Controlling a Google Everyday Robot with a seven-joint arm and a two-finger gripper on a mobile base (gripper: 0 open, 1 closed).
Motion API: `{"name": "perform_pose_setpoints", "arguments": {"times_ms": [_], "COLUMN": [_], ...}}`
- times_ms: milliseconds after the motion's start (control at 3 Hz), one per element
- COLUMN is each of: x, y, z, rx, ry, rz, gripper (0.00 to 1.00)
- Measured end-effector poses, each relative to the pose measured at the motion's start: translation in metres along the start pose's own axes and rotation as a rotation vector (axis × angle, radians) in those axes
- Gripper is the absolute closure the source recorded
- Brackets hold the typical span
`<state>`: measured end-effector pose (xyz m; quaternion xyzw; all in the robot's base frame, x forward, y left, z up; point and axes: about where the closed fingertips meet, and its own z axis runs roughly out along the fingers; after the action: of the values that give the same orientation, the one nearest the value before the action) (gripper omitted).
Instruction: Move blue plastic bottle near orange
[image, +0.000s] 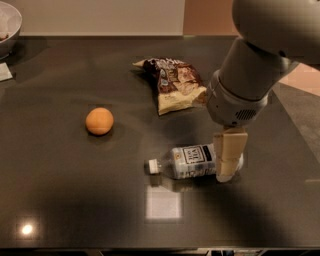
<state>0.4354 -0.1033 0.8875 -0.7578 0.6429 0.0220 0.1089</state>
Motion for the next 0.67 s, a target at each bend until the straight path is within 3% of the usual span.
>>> {"name": "perform_pose_setpoints", "arguments": {"times_ms": [667], "x": [0.002], "y": [0.005], "z": [0.032], "rx": [-0.037], "ry": [0.035], "rz": [-0.05], "gripper": [0.0]}}
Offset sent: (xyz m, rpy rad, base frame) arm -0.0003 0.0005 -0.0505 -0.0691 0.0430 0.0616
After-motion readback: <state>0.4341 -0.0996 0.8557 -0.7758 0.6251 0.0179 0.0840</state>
